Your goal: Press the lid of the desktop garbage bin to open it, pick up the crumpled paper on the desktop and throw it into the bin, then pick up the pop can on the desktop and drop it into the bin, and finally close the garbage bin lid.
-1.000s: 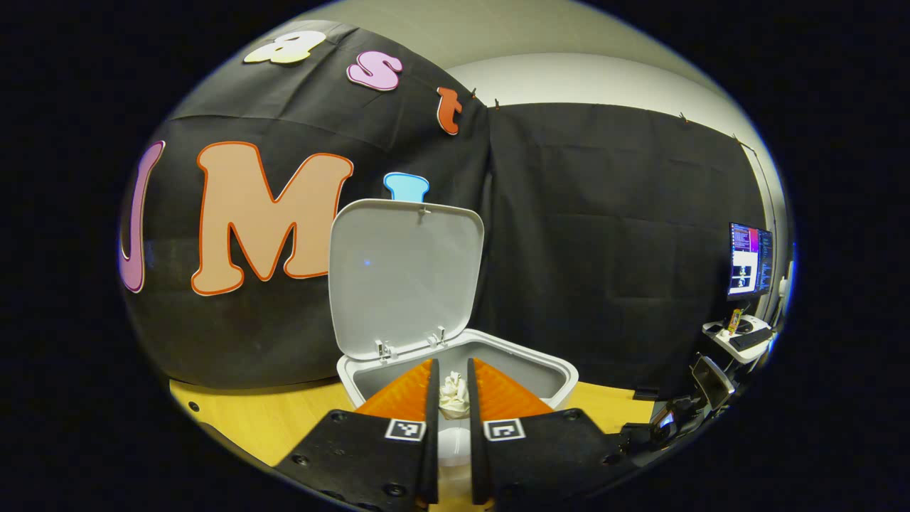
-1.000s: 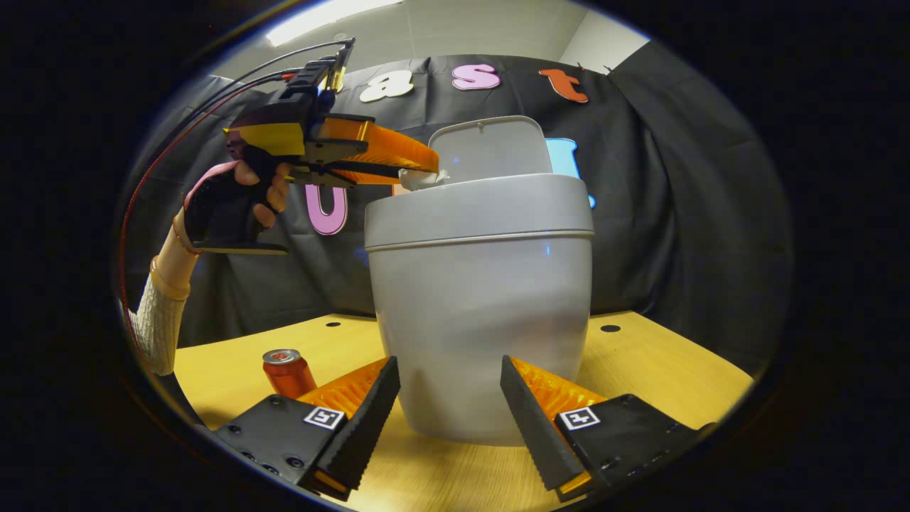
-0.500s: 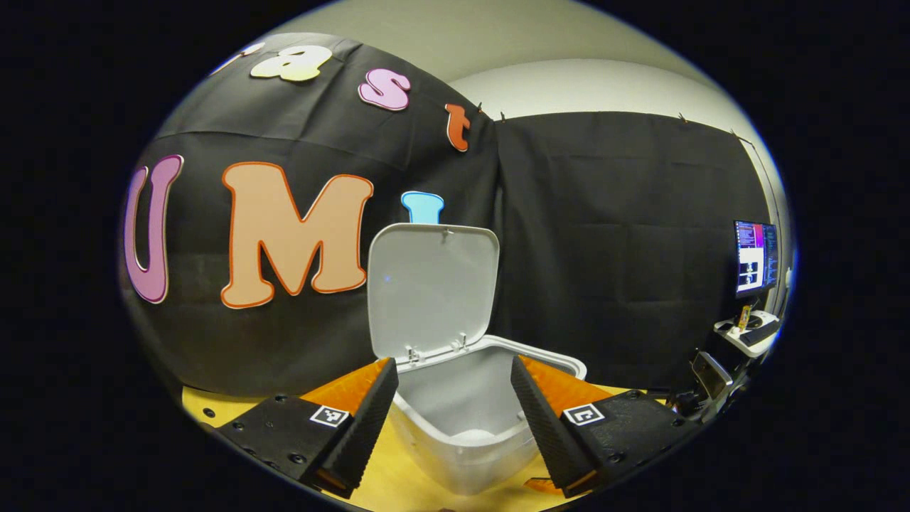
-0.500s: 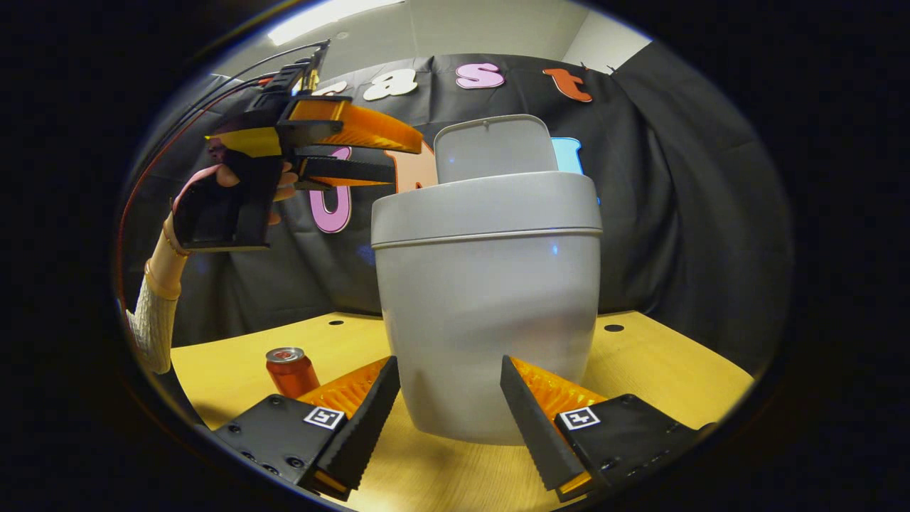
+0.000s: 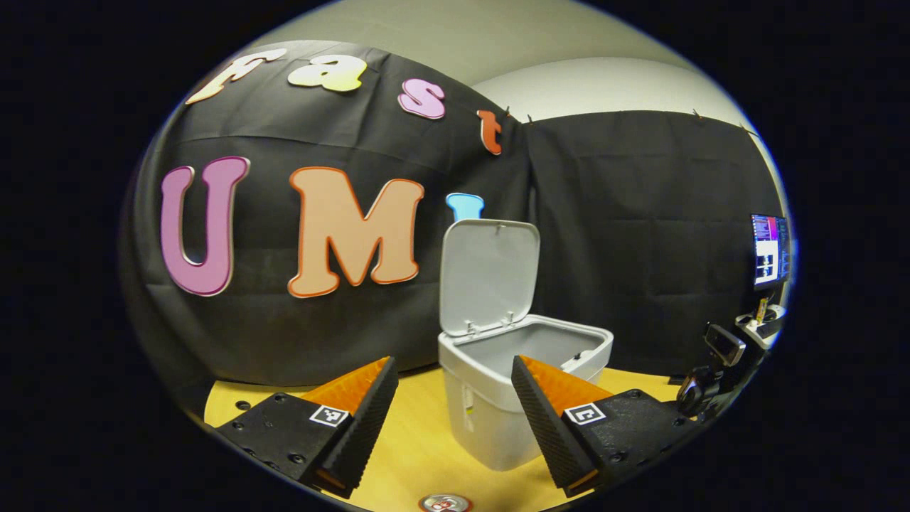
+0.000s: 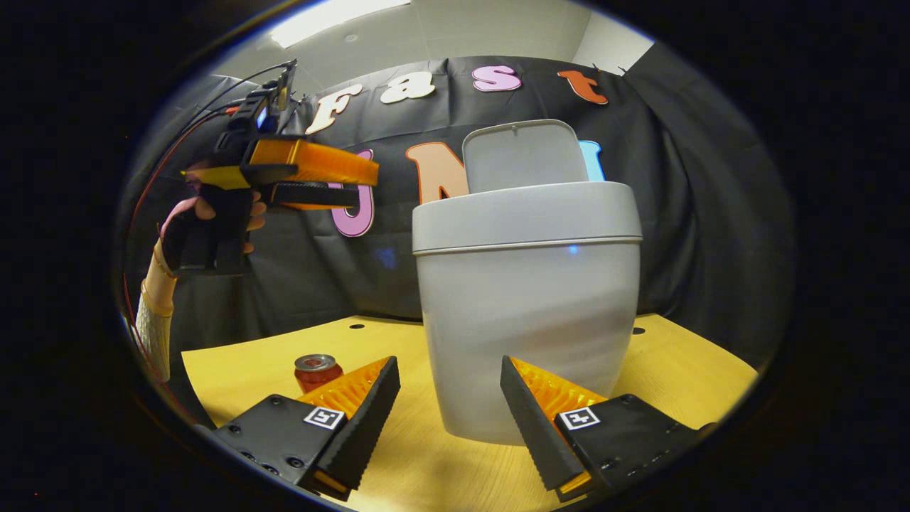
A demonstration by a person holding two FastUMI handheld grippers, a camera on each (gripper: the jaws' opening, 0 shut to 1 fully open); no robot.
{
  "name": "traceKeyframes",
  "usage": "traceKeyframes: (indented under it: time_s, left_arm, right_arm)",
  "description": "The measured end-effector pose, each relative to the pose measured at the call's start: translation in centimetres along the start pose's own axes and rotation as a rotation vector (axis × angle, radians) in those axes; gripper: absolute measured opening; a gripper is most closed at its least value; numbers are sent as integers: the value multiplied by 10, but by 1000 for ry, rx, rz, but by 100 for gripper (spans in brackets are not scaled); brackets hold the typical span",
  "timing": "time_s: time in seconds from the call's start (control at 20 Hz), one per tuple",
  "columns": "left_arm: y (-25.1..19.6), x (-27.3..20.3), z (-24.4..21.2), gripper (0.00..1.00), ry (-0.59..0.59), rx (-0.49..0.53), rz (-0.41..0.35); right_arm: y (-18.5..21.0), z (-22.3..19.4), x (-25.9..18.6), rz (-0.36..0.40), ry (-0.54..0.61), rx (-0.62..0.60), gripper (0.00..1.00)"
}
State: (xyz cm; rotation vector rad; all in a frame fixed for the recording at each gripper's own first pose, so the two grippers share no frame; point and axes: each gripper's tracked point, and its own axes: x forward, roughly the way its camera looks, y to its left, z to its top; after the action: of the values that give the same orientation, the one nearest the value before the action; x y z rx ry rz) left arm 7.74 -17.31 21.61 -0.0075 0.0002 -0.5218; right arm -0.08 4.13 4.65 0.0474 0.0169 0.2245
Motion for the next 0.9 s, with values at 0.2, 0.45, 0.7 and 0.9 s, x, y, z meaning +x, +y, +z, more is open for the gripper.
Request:
traceKeyframes:
  time_s: [0.2,0.45,0.7,0.9]
  left_arm:
    - [28,-33,-23,94,7,-13,61]
    - [64,-80,-61,94,23,-36,139]
    - [100,-132,-109,94,55,-57,241]
    - [117,-163,-140,94,82,-84,286]
  right_arm:
    - [20,-3,4,27,12,-19,97]
    - [56,-13,13,88,46,-34,94]
    - [98,-23,24,161,67,-49,98]
    - [125,-37,31,214,102,-67,94]
